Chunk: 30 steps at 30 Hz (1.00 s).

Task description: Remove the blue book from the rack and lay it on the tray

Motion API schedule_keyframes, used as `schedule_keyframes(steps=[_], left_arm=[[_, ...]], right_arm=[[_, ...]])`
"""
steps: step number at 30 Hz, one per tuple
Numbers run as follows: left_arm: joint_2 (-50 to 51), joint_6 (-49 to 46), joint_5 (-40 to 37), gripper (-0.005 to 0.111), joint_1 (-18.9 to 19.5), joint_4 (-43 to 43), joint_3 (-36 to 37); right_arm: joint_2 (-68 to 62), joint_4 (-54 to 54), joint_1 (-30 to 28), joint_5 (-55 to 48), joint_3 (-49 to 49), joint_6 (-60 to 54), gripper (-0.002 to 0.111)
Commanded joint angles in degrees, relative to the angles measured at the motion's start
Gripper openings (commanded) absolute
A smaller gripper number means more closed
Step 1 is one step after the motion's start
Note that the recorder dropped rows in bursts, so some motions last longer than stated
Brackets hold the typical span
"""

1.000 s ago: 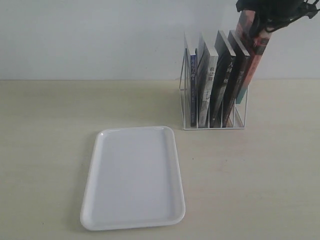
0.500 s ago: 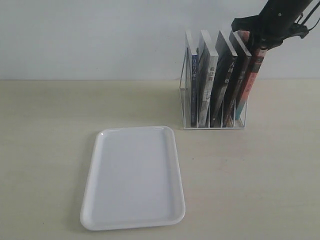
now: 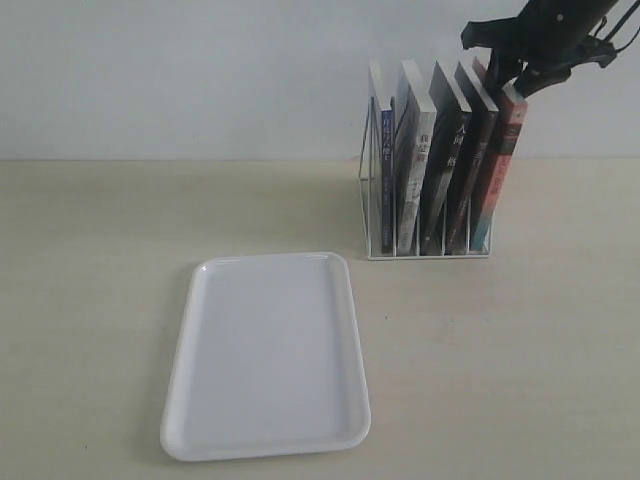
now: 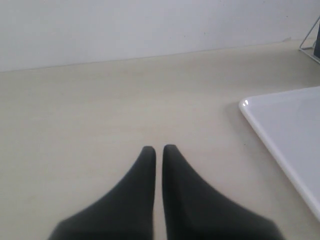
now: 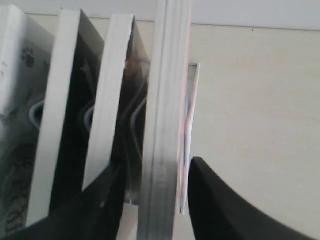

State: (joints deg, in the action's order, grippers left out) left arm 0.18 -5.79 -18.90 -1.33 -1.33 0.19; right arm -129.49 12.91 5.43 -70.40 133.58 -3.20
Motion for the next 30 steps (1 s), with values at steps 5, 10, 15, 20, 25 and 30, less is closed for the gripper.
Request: schedule_keyframes(steps=[5,10,15,20,25,30], left_arm=[[-0.18,-0.22,0.91,0.005,0.11,-0.14,-0.19],[-0.18,-0.22,0.91,0.005,0.11,-0.14,-0.19],[-0.18,-0.22,0.91,0.005,0.11,-0.14,-0.19],[-0.18,-0.22,0.91,0.005,0.11,-0.14,-0.19],[-0.18,-0.22,0.91,0.005,0.11,-0.14,-0.19],[-0.18,-0.22,0.91,0.005,0.11,-0.14,-0.19]], right_arm=[[7.76,2.18,-0.18,0.43,0.16,0.31,0.04],[9.63,4.8,2.82,0.43,0.16,-0.22,0.04],[8.24,1.47,6.18,0.43,0.16,0.16,0.04],[6.51,-1.77,6.46,0.43,0.16,3.2,0.04],[4.51,-1.77,6.46,0.43,0.16,2.87,0.04],[2.24,-1.77,6.46,0.43,0.16,3.2,0.04]])
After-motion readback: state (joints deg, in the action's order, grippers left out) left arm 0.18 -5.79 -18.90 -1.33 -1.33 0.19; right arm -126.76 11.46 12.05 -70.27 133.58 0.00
